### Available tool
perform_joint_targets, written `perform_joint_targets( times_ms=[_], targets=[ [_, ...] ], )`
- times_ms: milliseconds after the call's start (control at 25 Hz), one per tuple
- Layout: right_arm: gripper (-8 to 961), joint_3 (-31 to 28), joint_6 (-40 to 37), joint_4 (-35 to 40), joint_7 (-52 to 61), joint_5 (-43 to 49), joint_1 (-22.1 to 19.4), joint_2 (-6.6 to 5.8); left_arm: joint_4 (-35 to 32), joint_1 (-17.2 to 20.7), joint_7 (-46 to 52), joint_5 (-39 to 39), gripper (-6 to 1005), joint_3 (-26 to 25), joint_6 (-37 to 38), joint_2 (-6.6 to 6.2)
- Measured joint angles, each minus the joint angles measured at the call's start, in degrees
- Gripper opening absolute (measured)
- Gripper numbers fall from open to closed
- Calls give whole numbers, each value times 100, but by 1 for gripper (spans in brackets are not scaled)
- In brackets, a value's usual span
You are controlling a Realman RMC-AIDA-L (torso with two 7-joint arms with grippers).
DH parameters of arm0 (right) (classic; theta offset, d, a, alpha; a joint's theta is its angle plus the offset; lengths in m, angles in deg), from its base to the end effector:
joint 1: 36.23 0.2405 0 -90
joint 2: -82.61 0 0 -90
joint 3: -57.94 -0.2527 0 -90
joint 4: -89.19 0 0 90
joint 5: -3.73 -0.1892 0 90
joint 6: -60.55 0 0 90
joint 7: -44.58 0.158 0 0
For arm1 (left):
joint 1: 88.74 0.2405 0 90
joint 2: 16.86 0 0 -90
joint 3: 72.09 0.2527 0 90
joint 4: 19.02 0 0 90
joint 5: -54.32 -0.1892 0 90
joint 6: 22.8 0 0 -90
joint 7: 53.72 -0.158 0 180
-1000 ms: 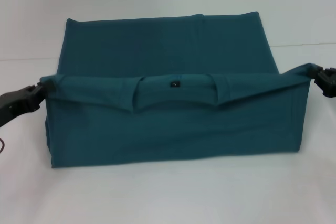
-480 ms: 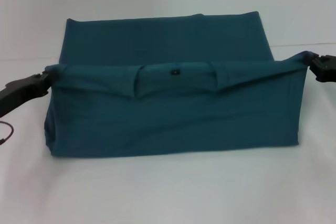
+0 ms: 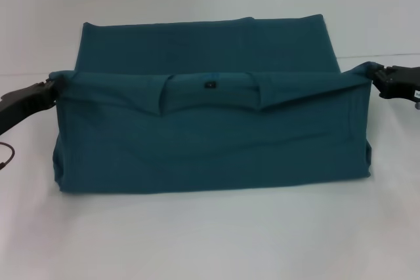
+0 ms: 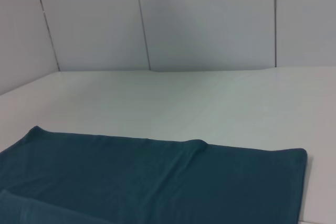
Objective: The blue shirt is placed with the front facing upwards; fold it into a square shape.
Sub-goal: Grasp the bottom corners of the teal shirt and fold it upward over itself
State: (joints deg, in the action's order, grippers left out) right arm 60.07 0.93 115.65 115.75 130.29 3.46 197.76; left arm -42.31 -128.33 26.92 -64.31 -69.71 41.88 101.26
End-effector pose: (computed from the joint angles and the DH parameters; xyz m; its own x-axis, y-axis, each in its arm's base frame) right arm 0.3121 0.4035 0.0544 0.6890 -0.3532 -0.6328 -0.7232 -0.3917 -0.5688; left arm -0.2817 0.3976 0.0270 0.4257 0.3781 0.8221 0.8800 -0.3846 -0.2788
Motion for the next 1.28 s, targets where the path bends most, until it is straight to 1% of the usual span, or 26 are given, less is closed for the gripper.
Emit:
perform_joint_targets(
  times_ms=[160,400,560,800,1160,1280],
  targets=[
    [42,16,115,-17,-62,-29,37,18,40,-23,-2,20,55,0,-64,1],
    [42,242,314,-62,-87,-276,26,1,109,-95,-26,26,56,63,-286,23],
    [43,291,459,-62,-78,-326,27,0,221,-190,-158,26,56,70,-462,35],
    [43,406,721,-71,-92,-349,78,34,282,-303,-262,18,55,90,-787,72],
    [43,457,926,-132,-95,-360,163,44,288,-394,-318,34,56,87,-1082,105],
    [61,456,965,-140,-114,-370,171,68,289,-410,-326,36,59,87,-1153,125]
  ],
)
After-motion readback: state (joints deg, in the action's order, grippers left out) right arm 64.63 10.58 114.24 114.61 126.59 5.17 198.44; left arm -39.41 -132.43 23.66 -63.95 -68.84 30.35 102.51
